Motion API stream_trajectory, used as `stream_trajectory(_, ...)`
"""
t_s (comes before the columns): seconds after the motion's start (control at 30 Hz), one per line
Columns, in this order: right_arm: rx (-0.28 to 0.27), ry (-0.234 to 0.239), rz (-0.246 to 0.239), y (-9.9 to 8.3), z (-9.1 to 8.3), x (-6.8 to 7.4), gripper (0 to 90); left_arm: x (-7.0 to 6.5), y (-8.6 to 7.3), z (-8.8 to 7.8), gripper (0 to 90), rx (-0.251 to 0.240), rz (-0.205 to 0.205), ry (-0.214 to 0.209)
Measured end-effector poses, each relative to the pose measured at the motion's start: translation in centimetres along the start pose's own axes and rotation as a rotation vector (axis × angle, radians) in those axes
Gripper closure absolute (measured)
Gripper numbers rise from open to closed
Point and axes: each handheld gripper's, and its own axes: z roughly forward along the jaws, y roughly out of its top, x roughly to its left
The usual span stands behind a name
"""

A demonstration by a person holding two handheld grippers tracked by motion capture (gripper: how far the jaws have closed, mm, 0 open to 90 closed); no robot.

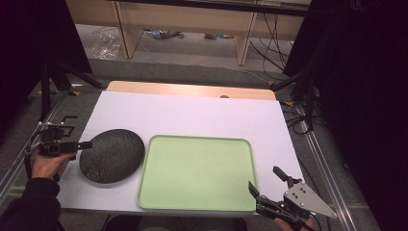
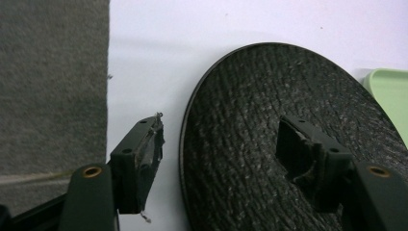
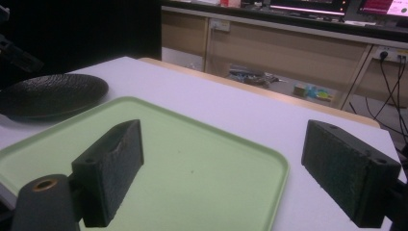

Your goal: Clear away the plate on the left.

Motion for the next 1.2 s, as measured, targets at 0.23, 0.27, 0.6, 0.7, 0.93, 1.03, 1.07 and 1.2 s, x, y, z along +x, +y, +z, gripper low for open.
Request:
stream_trajectory(0.23, 0.001, 0.001, -0.009, 0.0, 0.0, 0.1, 15.4, 0.6, -0.3, 0.6, 41.1, 0.039, -0.07, -0.006)
stream_trajectory(0.27, 0.005, 0.002, -0.009, 0.0, 0.0, 0.1, 15.4, 0.7, -0.3, 0.7, 41.3, 0.047, -0.077, -0.009)
stream_trajectory(0.6, 0.005, 0.004, -0.006, 0.0, 0.0, 0.2, 15.4, 1.8, -0.7, 1.2, 52.3, 0.091, -0.163, -0.078)
stream_trajectory(0.7, 0.007, 0.003, -0.007, 0.0, 0.0, 0.2, 15.4, 2.0, -0.8, 1.3, 55.8, 0.1, -0.168, -0.1)
stream_trajectory(0.93, 0.007, 0.003, -0.01, 0.0, 0.0, 0.2, 15.4, 1.6, -0.6, 1.7, 60.8, 0.132, -0.154, -0.105)
stream_trajectory(1.03, 0.008, 0.003, -0.009, 0.0, 0.0, 0.2, 15.4, 1.7, -0.7, 1.7, 64.9, 0.133, -0.164, -0.104)
stream_trajectory(1.07, 0.007, 0.003, -0.01, 0.0, 0.0, 0.2, 15.4, 2.1, -0.9, 1.8, 66.0, 0.112, -0.205, -0.118)
stream_trajectory(1.2, 0.007, 0.003, -0.008, 0.0, 0.0, 0.2, 15.4, 2.5, -1.2, 1.8, 73.7, 0.092, -0.257, -0.131)
